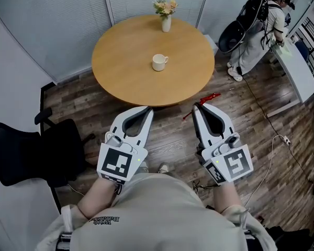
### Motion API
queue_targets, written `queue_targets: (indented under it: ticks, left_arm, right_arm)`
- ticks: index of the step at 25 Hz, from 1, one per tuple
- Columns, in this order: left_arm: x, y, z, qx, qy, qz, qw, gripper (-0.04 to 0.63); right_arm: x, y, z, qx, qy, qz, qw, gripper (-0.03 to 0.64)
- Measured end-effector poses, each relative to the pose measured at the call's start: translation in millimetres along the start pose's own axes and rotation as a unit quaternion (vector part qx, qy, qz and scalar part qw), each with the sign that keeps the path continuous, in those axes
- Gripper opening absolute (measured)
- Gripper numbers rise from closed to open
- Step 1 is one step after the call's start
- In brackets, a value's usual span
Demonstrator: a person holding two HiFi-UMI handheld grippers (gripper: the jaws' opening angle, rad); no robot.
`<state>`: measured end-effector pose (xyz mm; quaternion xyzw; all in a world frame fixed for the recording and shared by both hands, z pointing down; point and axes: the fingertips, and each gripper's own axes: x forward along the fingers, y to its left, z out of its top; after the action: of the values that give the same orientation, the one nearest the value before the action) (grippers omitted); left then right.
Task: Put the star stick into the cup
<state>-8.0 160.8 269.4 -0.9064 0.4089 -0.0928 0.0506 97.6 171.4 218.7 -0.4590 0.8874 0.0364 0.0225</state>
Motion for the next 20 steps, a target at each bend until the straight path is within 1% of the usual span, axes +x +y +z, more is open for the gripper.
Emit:
queue_targets:
  ticks: [3,7,20]
  left_arm:
    - [6,-6,-2,0.004,0.006,0.003,1.0000,0.021]
    - [15,-9,3,0.011,0.004,0.014,0.9998,0.021]
    - [29,-27,7,0.016,0.004,0.040,0.9991,0.021]
  right_arm:
    - [-5,-10,-3,0.001,0.000,0.000,1.000,0.029]
    - [-10,-20,-7,-0.002,0.000,0.006,1.000,0.029]
    - [-22,-34,-19,0.006,-0.003,0.037,0.999,0.029]
